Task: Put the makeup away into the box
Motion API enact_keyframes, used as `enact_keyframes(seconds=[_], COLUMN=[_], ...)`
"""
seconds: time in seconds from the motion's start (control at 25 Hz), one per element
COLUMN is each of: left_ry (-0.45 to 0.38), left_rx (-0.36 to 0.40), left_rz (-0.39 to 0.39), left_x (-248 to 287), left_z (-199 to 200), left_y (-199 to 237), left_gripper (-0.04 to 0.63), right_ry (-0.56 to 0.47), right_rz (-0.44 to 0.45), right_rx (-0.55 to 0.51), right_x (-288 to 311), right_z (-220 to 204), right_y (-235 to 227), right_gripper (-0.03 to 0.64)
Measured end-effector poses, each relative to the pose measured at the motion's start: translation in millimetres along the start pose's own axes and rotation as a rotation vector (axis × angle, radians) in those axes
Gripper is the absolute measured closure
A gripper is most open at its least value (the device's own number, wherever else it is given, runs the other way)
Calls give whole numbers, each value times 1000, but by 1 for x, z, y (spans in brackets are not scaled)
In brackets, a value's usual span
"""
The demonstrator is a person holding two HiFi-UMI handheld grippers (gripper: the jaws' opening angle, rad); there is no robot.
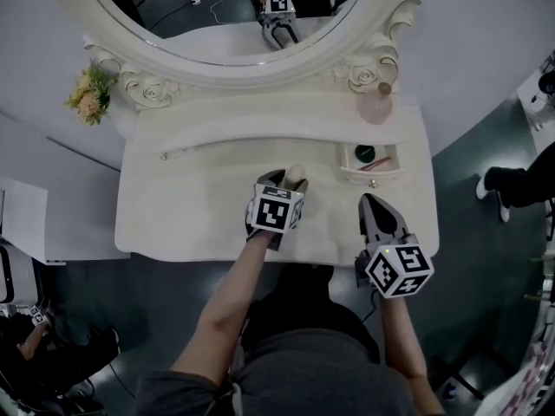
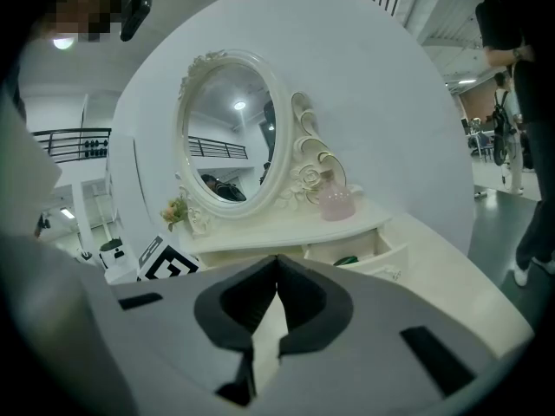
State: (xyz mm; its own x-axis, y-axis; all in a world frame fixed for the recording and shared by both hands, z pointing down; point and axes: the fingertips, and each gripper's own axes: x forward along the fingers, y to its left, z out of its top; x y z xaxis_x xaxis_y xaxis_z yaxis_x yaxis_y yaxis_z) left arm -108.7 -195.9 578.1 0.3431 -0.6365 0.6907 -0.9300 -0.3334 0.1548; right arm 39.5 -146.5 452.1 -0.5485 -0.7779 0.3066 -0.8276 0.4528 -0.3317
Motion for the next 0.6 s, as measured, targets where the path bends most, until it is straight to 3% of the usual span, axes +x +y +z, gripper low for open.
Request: enact_keyframes(seconds=[0.2,0.6], left_ry=[24,-13], left_rx=[9,61], left_rz=[12,4], left_x=[7,-2], left_z=[-1,16], left_y=[1,-2], left_gripper=[378,431], right_ry=[-10,-27], right_rz=[-18,-33], right_rx=[10,23], right_x=[-3,-6], right_z=[2,6], right_y=[-9,-18], right_gripper=[612,612])
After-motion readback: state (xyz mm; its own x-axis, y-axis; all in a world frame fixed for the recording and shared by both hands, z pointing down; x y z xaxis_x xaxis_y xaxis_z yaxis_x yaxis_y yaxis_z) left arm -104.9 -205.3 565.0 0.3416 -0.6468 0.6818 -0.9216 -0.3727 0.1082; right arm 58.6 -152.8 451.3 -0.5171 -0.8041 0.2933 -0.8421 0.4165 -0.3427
